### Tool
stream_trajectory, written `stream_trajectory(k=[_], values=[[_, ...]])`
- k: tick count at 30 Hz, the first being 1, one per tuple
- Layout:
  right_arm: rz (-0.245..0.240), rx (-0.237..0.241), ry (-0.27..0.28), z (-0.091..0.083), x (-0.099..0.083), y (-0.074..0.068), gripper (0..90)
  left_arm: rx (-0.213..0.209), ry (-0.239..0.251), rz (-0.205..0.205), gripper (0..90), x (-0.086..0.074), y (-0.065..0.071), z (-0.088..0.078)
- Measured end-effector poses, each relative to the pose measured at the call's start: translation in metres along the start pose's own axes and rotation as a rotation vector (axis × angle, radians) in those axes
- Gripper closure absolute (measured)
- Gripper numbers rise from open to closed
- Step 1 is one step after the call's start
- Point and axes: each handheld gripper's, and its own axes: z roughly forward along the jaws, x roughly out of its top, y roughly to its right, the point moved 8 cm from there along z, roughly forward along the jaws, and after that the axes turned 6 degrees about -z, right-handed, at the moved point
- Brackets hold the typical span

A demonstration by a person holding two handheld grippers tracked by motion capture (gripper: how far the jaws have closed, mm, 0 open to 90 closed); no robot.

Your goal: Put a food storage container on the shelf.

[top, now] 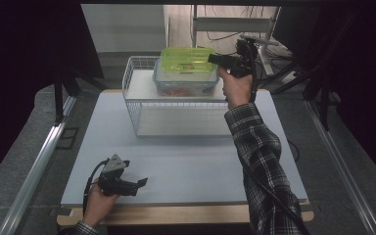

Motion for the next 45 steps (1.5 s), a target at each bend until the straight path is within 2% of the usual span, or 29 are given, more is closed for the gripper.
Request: stream_trajectory(k=[4, 9, 16, 21, 32, 45], values=[[-0.019, 0.005, 0.003, -0.001, 0.002, 0.0, 54.9, 0.0, 0.001, -0.001, 3.0, 0.0, 0.0, 0.0], [-0.043, 0.055, -0.024, -0.007, 0.002, -0.001, 42.3, 0.001, 0.001, 0.001, 3.0, 0.0, 0.0, 0.0], [-0.082, 0.101, -0.03, -0.019, 0.001, -0.005, 29.9, 0.001, -0.003, 0.002, 3.0, 0.0, 0.001, 0.002], [-0.131, 0.103, -0.047, -0.028, -0.002, -0.008, 23.0, 0.003, -0.002, 0.001, 3.0, 0.0, 0.001, 0.001], [-0.222, 0.12, -0.066, -0.046, -0.018, -0.009, 13.1, 0.001, -0.004, -0.002, 3.0, -0.001, 0.002, 0.002], [-0.256, 0.162, -0.088, -0.053, -0.045, -0.012, 9.5, 0.007, -0.006, 0.006, 3.0, 0.0, 0.001, 0.002]])
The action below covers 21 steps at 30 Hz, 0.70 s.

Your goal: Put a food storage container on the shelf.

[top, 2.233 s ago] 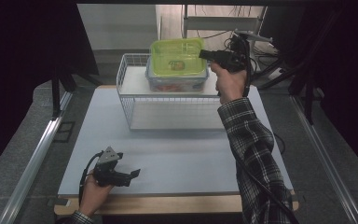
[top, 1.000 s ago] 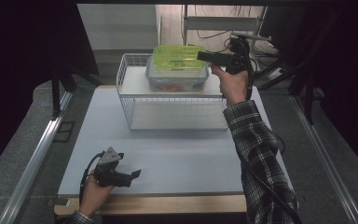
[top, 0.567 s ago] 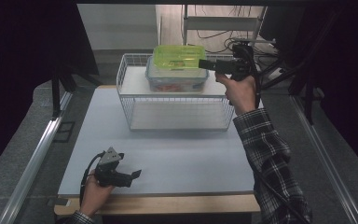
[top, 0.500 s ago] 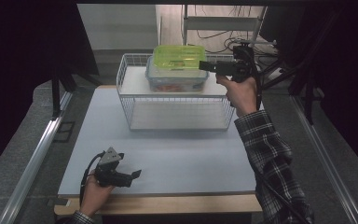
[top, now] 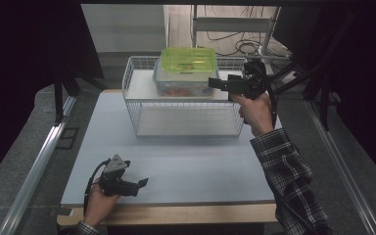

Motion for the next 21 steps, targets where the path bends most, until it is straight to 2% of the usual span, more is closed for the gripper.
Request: stream_trajectory(k=[4, 13, 21], values=[[-0.022, 0.013, -0.009, 0.0, -0.008, -0.006, 8.3, 0.0, 0.0, 0.0, 3.0, 0.0, 0.0, 0.0], [-0.095, 0.0, -0.031, 0.001, -0.023, -0.013, 5.8, -0.001, -0.002, 0.001, 3.0, 0.0, 0.001, 0.0], [-0.116, -0.001, -0.04, 0.002, -0.036, -0.013, 5.7, 0.0, 0.001, 0.002, 3.0, 0.0, 0.001, 0.0]])
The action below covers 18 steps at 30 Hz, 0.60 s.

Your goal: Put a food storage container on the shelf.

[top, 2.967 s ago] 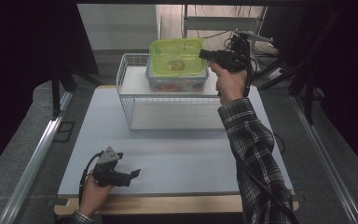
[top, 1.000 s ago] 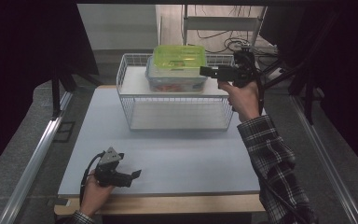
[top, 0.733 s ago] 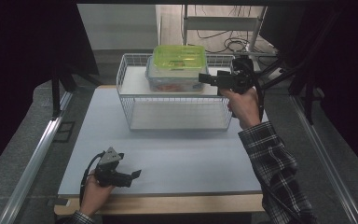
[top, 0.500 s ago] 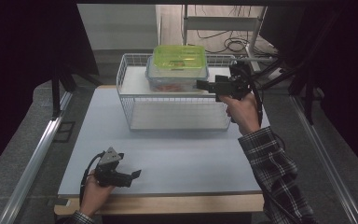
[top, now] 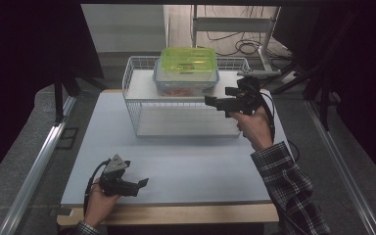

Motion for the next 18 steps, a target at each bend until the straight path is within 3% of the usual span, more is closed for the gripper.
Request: stream_trajectory(k=[18], values=[[-0.051, -0.009, -0.052, 0.006, -0.027, -0.004, 4.1, 0.001, 0.003, 0.008, 3.1, 0.0, 0.001, 0.0]])
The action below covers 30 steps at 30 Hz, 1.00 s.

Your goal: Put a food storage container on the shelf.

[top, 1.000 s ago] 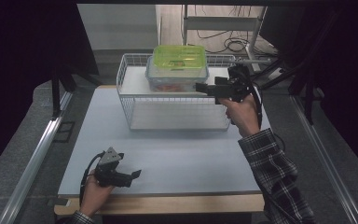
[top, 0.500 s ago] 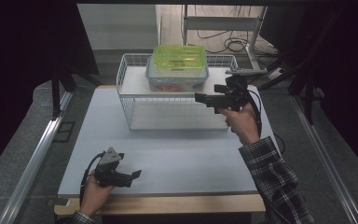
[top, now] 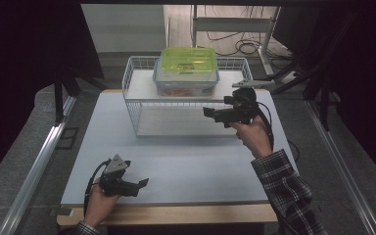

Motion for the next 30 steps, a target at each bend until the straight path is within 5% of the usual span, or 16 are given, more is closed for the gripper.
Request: stream_trajectory(k=[30], values=[[-0.057, -0.05, -0.016, -0.008, -0.039, -0.003, 1.6, -0.021, 0.014, -0.002, 3.2, 0.002, 0.002, -0.001]])
